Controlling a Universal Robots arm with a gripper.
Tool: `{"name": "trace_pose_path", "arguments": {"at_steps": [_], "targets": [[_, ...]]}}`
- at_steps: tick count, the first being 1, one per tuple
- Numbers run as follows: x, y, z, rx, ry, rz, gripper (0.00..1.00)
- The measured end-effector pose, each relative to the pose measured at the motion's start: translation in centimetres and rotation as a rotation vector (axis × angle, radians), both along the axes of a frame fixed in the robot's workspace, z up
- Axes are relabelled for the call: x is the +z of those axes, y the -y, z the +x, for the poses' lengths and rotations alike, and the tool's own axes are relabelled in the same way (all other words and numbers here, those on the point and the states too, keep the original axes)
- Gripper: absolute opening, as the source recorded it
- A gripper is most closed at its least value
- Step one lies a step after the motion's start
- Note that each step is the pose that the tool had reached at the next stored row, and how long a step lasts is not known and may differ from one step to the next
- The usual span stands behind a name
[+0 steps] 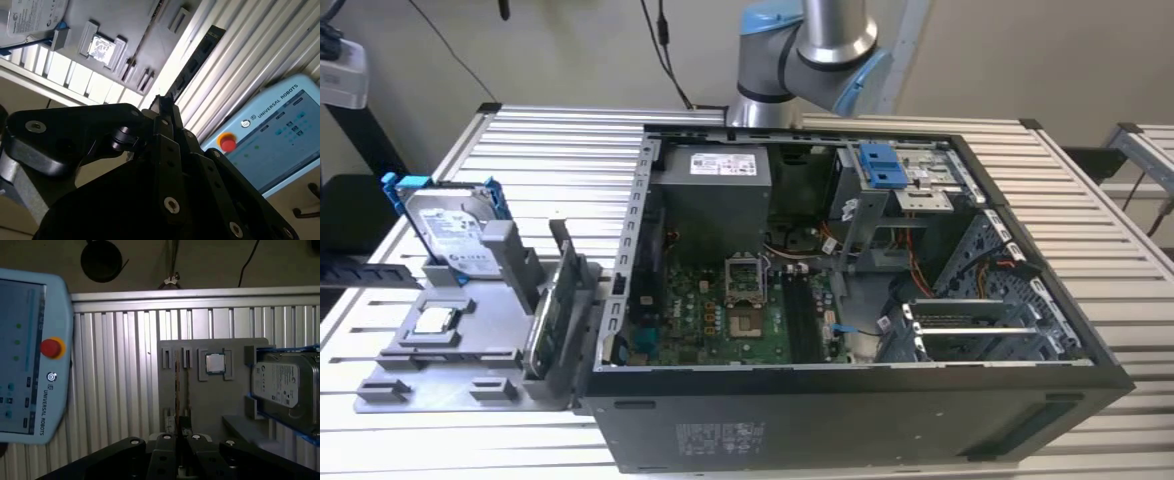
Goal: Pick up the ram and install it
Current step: 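Pick up the ram and move it above insertion slot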
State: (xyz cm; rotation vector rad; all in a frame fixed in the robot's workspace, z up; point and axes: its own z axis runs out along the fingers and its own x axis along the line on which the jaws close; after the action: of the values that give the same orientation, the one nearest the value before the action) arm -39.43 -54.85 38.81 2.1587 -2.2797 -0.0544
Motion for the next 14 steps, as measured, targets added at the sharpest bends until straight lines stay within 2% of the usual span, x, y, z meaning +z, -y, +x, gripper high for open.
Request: {"name": "trace_pose_path", "arguments": {"at_steps": [14], "targets": [[1.27, 0.01, 0.01, 0.0, -0.0001, -0.0001, 0.14]]}}
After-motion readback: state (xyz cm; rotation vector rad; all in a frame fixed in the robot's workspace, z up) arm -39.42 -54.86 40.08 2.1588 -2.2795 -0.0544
